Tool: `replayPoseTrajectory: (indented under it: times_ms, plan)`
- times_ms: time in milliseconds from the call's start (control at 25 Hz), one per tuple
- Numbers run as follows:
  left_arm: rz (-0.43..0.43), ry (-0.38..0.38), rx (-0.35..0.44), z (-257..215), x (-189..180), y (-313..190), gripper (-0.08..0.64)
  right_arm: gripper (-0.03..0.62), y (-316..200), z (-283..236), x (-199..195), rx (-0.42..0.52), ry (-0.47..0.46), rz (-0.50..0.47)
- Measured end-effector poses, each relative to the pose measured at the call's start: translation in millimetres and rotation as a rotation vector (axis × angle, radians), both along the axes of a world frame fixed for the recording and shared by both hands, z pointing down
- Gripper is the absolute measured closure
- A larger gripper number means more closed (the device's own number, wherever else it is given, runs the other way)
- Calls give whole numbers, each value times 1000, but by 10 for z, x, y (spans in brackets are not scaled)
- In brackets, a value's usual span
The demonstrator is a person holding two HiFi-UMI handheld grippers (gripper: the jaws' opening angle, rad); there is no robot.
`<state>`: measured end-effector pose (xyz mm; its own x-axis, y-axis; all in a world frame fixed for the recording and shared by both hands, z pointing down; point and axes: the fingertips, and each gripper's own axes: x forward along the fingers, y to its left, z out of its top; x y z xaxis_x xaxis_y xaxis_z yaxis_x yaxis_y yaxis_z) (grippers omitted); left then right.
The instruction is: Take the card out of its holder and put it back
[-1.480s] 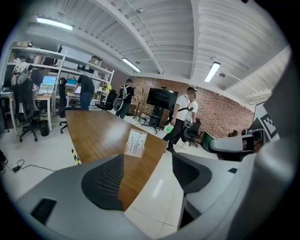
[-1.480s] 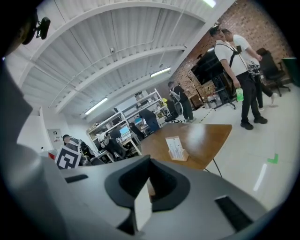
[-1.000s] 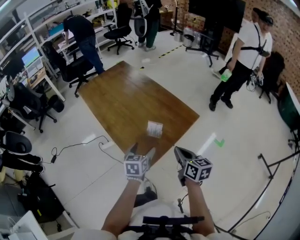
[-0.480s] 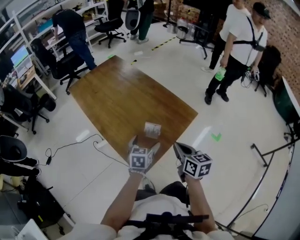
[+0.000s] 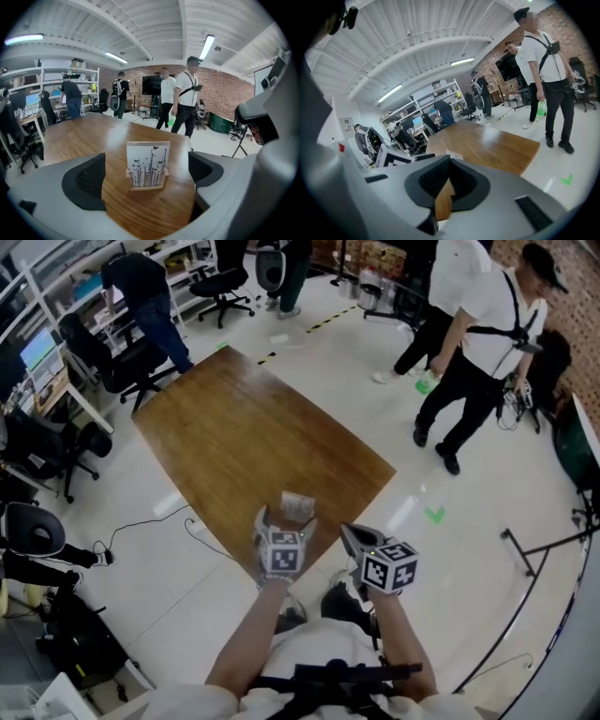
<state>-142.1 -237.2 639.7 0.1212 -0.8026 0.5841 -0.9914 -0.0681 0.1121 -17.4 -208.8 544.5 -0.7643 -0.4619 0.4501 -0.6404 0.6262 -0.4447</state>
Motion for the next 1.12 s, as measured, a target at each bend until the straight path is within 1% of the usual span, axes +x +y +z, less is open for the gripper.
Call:
replayPoseTrajectory:
  times_ms: [120, 400, 520, 600, 720, 1120]
  plan:
    - [-28, -2, -11, 64, 9, -76, 25, 586, -113, 31, 29, -8, 7, -17]
    - [-83, 23, -25, 178, 11, -261, 25, 586, -277, 99, -2, -37, 5, -50]
    - [-77, 23, -13, 205, 39, -353, 25, 586, -325, 141, -27, -40, 5, -67]
    - [-80, 17, -22, 252, 47, -379, 25, 586, -364, 175, -33, -45, 3, -75]
    - [-95, 28, -31, 324, 65, -417, 25, 586, -420, 240, -18, -53, 0, -84]
    - [-79, 31, -42, 389, 65, -526, 25, 586, -524, 303, -3, -75, -3, -81]
